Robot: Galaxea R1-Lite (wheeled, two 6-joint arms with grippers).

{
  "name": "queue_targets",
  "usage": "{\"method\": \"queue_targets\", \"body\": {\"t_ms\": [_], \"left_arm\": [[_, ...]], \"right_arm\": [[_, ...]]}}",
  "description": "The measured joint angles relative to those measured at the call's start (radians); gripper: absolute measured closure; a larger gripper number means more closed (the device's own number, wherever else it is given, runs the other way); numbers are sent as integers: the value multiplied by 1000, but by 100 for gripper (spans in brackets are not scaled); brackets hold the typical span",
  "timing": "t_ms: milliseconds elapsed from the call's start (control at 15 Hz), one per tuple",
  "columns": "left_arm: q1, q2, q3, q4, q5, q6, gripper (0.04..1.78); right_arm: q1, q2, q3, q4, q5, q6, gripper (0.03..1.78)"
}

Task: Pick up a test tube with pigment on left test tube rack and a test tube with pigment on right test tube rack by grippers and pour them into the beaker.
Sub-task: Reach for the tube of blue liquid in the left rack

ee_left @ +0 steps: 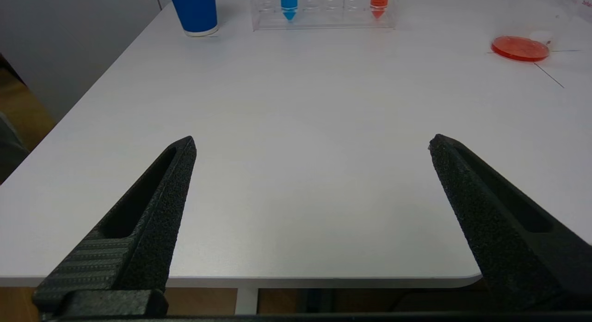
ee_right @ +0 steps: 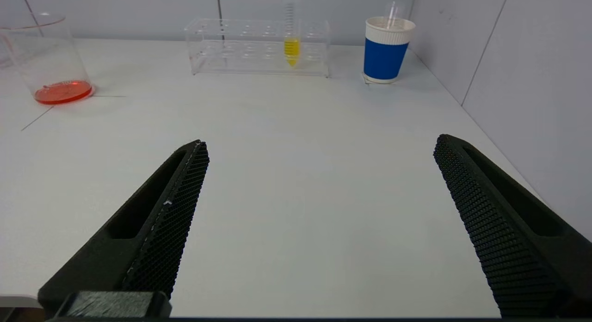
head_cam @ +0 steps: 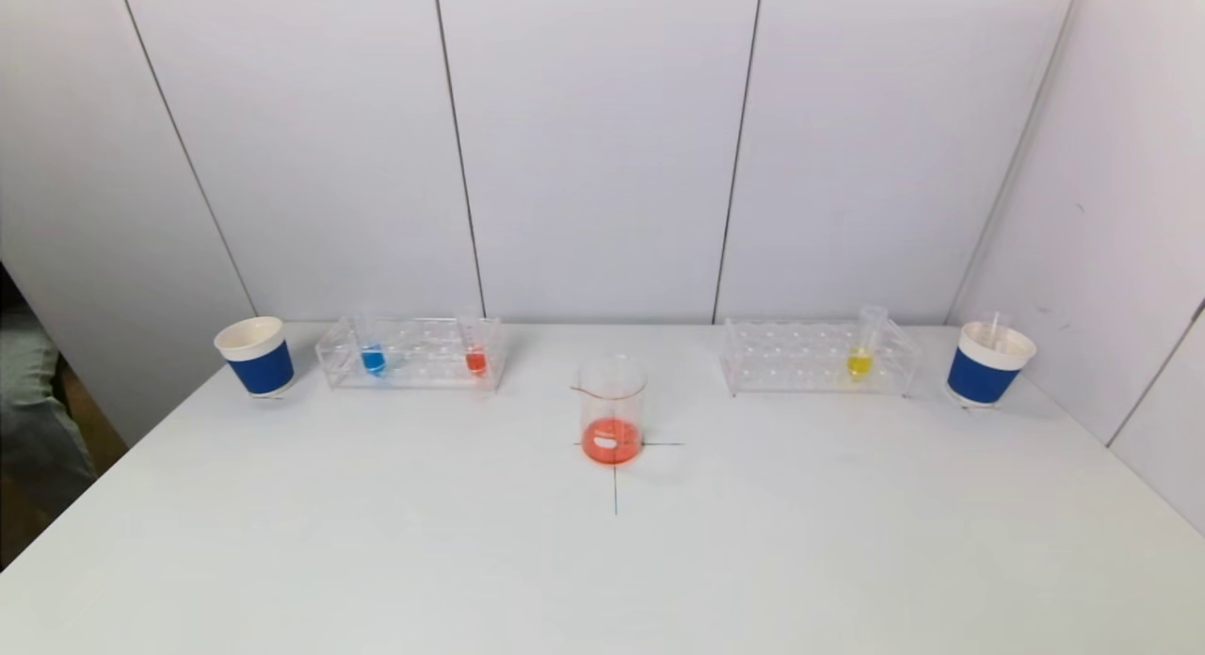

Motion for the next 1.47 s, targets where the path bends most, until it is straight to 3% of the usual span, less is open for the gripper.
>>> {"method": "queue_targets", "body": {"t_ms": [400,667,1000,1200,1467], "left_arm": [[0,2,-66,19,-10,39,6],[0,110,-280,41,-26,53,6],[-15,434,-588,36,-29,57,6],[-21,642,-673,-47,-38,51,6],[-23,893,-686,-281,-56,43,6]], "right_arm": [[0,0,0,0,0,0,4],[0,0,0,0,0,0,4],[0,0,0,0,0,0,4],[0,0,0,0,0,0,4],[0,0,0,0,0,0,4]]}}
